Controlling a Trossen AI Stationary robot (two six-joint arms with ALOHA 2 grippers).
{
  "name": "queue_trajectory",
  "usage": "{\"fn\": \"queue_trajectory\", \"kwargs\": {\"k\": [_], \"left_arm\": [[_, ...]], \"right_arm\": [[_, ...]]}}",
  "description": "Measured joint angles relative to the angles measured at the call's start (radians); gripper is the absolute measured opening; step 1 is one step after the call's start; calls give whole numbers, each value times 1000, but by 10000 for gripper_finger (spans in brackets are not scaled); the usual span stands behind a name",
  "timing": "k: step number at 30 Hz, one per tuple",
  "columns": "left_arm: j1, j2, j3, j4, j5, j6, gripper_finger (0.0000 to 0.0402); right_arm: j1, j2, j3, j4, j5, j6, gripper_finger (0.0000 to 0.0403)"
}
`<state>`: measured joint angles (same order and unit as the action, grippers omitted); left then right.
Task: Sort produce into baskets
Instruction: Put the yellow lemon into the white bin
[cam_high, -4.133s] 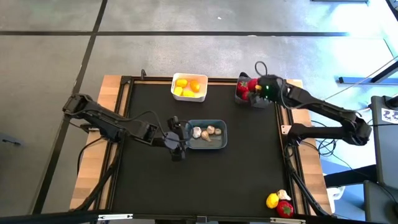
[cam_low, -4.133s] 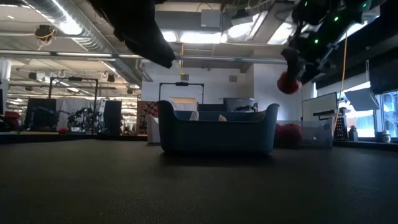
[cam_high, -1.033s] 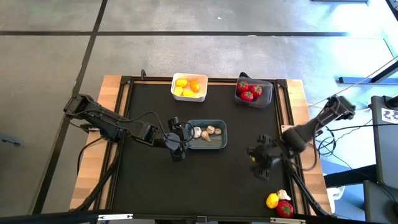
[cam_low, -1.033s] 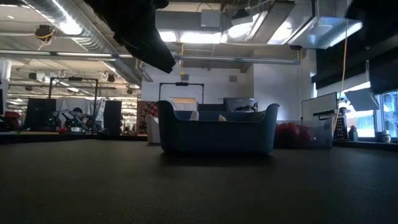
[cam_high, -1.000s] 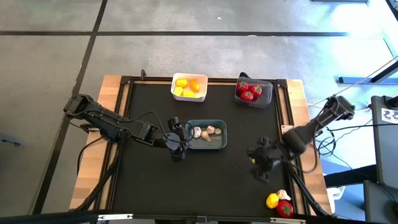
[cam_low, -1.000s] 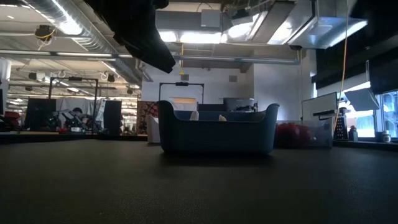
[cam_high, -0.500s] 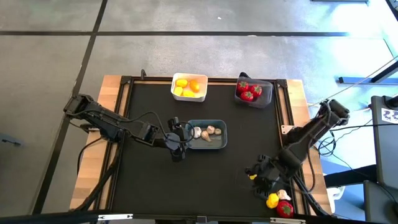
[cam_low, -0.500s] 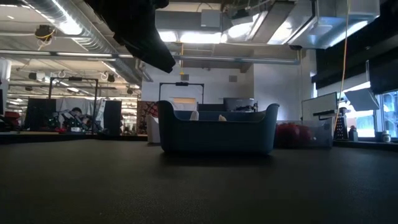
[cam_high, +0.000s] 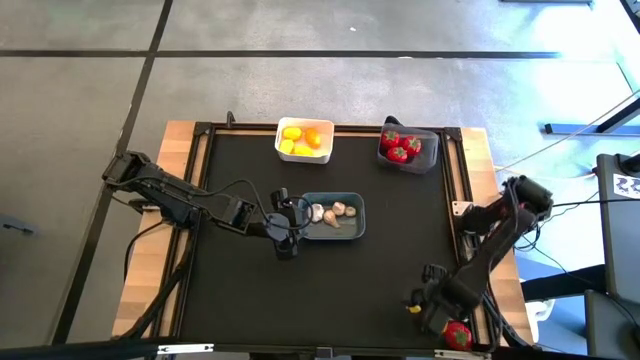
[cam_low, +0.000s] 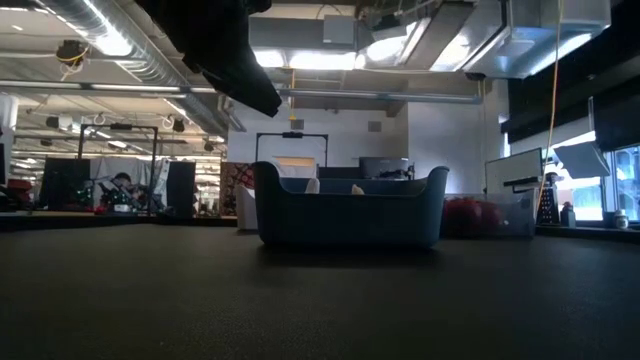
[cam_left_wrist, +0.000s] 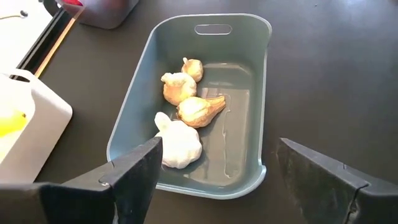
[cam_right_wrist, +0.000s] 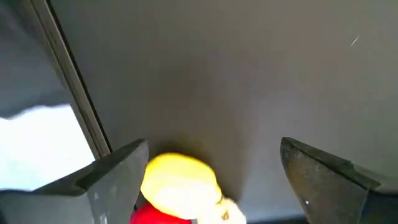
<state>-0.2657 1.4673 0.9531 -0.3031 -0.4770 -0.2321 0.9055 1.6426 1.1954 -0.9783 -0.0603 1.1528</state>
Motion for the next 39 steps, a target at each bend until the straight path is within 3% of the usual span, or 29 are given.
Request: {"fn": "queue_trajectory", "kwargs": {"k": [7, 16, 30, 34, 39], "left_arm": [[0, 0, 0, 0, 0, -1, 311], [0, 0, 0, 0, 0, 0, 311], [0, 0, 0, 0, 0, 23, 311], [0, 0, 0, 0, 0, 23, 311], [0, 0, 0, 0, 0, 23, 311]], "right_arm": [[95, 51, 0, 21, -112, 135, 365], [145, 62, 0, 34, -56, 206, 365], [156, 201, 0, 59, -117, 198, 363], [155, 218, 0, 58, -115, 197, 339], [154, 220, 0, 58, -109, 197, 269]]}}
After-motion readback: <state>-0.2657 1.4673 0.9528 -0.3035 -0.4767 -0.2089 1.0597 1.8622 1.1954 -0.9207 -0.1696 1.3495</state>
